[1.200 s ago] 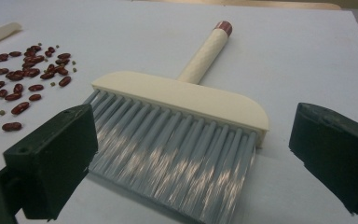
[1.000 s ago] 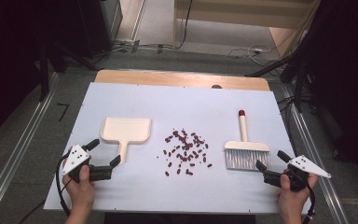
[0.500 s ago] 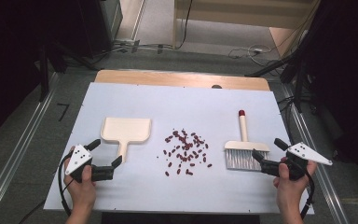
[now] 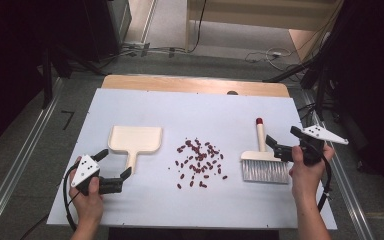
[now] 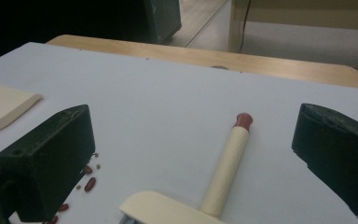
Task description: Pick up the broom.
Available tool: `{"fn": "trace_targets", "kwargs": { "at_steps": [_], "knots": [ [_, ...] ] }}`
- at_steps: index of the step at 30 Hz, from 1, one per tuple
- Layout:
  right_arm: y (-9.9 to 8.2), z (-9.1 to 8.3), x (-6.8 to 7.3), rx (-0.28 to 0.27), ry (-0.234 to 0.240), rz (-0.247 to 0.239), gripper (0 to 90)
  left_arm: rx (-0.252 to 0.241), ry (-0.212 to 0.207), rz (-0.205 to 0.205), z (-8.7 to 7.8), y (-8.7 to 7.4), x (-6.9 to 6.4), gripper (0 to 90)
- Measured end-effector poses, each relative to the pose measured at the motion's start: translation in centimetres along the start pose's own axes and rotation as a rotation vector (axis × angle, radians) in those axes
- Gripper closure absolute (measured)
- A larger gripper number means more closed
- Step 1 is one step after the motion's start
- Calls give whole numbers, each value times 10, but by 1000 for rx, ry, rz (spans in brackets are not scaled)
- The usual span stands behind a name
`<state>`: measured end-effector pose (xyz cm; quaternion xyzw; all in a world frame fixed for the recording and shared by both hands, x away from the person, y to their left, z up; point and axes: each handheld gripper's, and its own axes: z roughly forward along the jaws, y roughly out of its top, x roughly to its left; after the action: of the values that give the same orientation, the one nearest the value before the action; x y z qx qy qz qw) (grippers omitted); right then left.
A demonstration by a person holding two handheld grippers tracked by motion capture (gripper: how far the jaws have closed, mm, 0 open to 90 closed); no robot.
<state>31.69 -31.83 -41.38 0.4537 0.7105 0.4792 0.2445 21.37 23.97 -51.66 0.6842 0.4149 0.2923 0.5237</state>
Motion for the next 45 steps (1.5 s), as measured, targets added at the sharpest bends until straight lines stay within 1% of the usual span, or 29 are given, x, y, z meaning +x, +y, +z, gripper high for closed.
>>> {"fn": "trace_targets", "kwargs": {
  "at_steps": [3, 4, 5, 8, 10, 12, 13, 14, 15, 16, 17, 18, 19, 21, 22, 23, 24, 25, 26, 29, 32, 33, 34, 35, 37, 39, 41, 44, 45],
  "knots": [
    [4, 5, -1, 17, 1, -4, 0, 0, -1, 1, 0, 0, 0, 1],
    [6, 14, -4, 45, 13, -1, 13, 0, -3, 1, 0, 0, 0, 1],
    [6, 18, -5, 56, 13, 4, 13, 0, -8, 2, 0, 0, 0, 1],
    [6, 32, -7, 96, -4, 9, 69, 0, -17, 4, -1, 0, 0, 1],
    [5, 43, -9, 139, -13, 24, 132, 1, -21, 6, -1, 0, 0, 1],
    [2, 53, -11, 171, -2, 52, 171, 4, -19, 6, 0, 0, 0, 1],
    [1, 58, -12, 190, -8, 58, 191, 4, -19, 6, 0, 0, 0, 1],
    [1, 58, -12, 190, -8, 58, 191, 3, -17, 6, 0, 0, 0, 1],
    [-2, 68, -14, 226, -39, 72, 219, 3, -12, 5, 0, 0, 0, 1],
    [-2, 68, -14, 226, -39, 72, 219, 2, -11, 4, 0, 0, 0, 1],
    [-5, 76, -16, 256, -60, 82, 237, 1, -4, 2, -1, 0, 0, 1],
    [-5, 76, -16, 256, -60, 82, 237, 1, -4, 2, -1, 0, 0, 1],
    [-7, 83, -19, 289, -88, 97, 271, 2, -4, 1, -1, 0, 0, 1],
    [-11, 88, -20, 307, -105, 89, 329, 0, -5, -1, 0, -1, 0, 1],
    [-13, 90, -20, 320, -121, 76, 341, 1, -6, 0, 0, -1, 0, 1],
    [-14, 93, -21, 340, -124, 77, 342, 3, -8, 0, 0, -1, 0, 1],
    [-16, 95, -22, 356, -115, 89, 357, 6, -9, 4, 0, 0, 0, 1],
    [-16, 95, -22, 356, -115, 89, 357, 6, -9, 4, 0, 0, 0, 1],
    [-20, 99, -24, 387, -133, 116, 404, 5, -9, 2, 0, 0, 0, 1],
    [-25, 102, -23, 421, -161, 108, 440, 9, -9, 4, 0, 0, 0, 1],
    [-27, 104, -23, 448, -167, 100, 452, 9, -9, 5, 0, 0, 0, 1],
    [-30, 106, -23, 466, -188, 82, 460, 11, -9, 6, 0, 0, 0, 1],
    [-31, 107, -23, 474, -196, 75, 464, 11, -8, 5, 1, 0, 0, 1],
    [-32, 108, -22, 481, -201, 84, 464, 12, -5, 4, 1, 0, 0, 1],
    [-33, 109, -21, 491, -208, 90, 466, 12, -4, 5, 1, 0, 0, 1],
    [-34, 111, -20, 504, -215, 71, 469, 11, -4, 6, 1, -1, 0, 1],
    [-36, 112, -18, 498, -231, 60, 494, 14, -3, 7, 1, 0, 0, 1],
    [-36, 112, -18, 495, -242, 68, 503, 14, -2, 7, 1, 0, 0, 1],
    [-37, 112, -17, 486, -258, 77, 513, 14, -3, 6, 1, 0, 0, 1]
  ]
}}
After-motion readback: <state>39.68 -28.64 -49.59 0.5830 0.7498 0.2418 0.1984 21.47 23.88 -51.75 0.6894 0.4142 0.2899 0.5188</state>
